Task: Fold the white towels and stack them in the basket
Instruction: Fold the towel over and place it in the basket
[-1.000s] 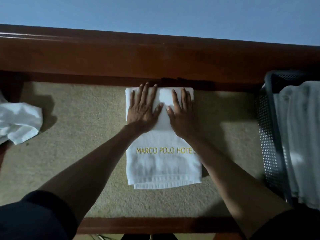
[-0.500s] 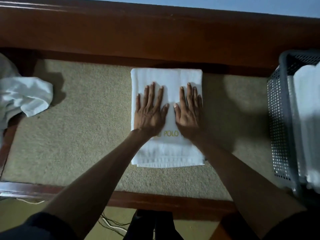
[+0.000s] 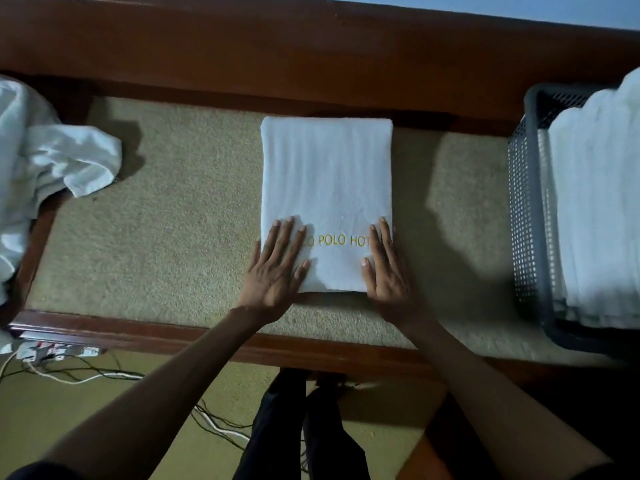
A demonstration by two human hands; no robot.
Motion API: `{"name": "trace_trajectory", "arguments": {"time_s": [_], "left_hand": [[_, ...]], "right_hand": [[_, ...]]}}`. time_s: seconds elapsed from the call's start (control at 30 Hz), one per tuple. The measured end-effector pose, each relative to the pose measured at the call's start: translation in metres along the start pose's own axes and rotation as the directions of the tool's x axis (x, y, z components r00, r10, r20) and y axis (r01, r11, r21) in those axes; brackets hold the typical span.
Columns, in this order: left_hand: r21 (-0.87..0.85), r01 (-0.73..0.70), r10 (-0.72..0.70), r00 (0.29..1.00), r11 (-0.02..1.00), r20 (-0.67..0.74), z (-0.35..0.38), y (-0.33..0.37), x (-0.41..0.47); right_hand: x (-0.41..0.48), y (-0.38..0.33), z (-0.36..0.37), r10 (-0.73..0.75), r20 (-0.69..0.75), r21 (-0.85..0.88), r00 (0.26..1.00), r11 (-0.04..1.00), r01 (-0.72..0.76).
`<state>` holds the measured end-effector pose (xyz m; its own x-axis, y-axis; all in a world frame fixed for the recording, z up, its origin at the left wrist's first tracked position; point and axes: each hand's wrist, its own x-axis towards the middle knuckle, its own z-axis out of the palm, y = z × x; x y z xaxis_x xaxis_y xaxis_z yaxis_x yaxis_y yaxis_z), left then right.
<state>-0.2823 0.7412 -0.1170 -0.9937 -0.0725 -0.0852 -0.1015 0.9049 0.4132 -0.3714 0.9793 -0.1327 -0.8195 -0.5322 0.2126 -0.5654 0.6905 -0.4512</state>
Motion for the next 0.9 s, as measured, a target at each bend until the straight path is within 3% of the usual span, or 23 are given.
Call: {"name": "trace_trajectory", "arguments": {"time_s": [0.07,0.13,0.23,0.3,0.37,0.47,0.53,0.73,0.83,0.9], "left_hand": [[-0.146,-0.005,0.009,1.000,0.989,0.026,-0.008,-0.005,-0.005],[-0.293,-0.020,0.005,0.999,0.956,-0.050,-0.022,-0.013,-0.003],[-0.391,0.040,-0.150,0.955,0.919,-0.255,-0.056,-0.024,0.014],[-0.375,0.169,-0.301,0.895,0.912,-0.329,-0.075,-0.026,0.035],[-0.464,0.369,-0.506,0.835,0.805,-0.215,-0.079,-0.036,0.063],[-0.614,0.618,-0.687,0.708,0.490,0.164,-0.077,-0.057,0.108],[-0.647,0.657,-0.678,0.678,0.387,0.284,-0.074,-0.065,0.134],[-0.681,0.675,-0.531,0.702,0.283,0.475,-0.096,-0.050,0.188],[-0.672,0.695,-0.460,0.699,0.256,0.547,-0.098,-0.056,0.196],[-0.681,0.707,-0.421,0.685,0.191,0.594,-0.099,-0.058,0.197]], "right_hand": [[-0.005,0.002,-0.004,0.006,0.018,-0.011,1.000,1.000,-0.006],[-0.007,0.004,-0.010,0.073,0.064,0.075,0.995,0.994,-0.078],[0.011,0.003,-0.024,0.279,0.200,0.276,0.939,0.904,-0.327],[0.035,0.005,-0.028,0.401,0.195,0.318,0.895,0.838,-0.444],[0.066,0.005,-0.028,0.479,0.167,0.371,0.862,0.779,-0.505],[0.123,0.003,-0.030,0.629,0.240,0.390,0.740,0.635,-0.666],[0.156,0.009,-0.027,0.690,0.290,0.423,0.663,0.530,-0.735],[0.210,0.030,-0.016,0.740,0.453,0.475,0.497,0.271,-0.837],[0.217,0.037,-0.021,0.715,0.525,0.469,0.461,0.209,-0.858],[0.210,0.040,-0.024,0.672,0.568,0.504,0.476,0.175,-0.846]]}}
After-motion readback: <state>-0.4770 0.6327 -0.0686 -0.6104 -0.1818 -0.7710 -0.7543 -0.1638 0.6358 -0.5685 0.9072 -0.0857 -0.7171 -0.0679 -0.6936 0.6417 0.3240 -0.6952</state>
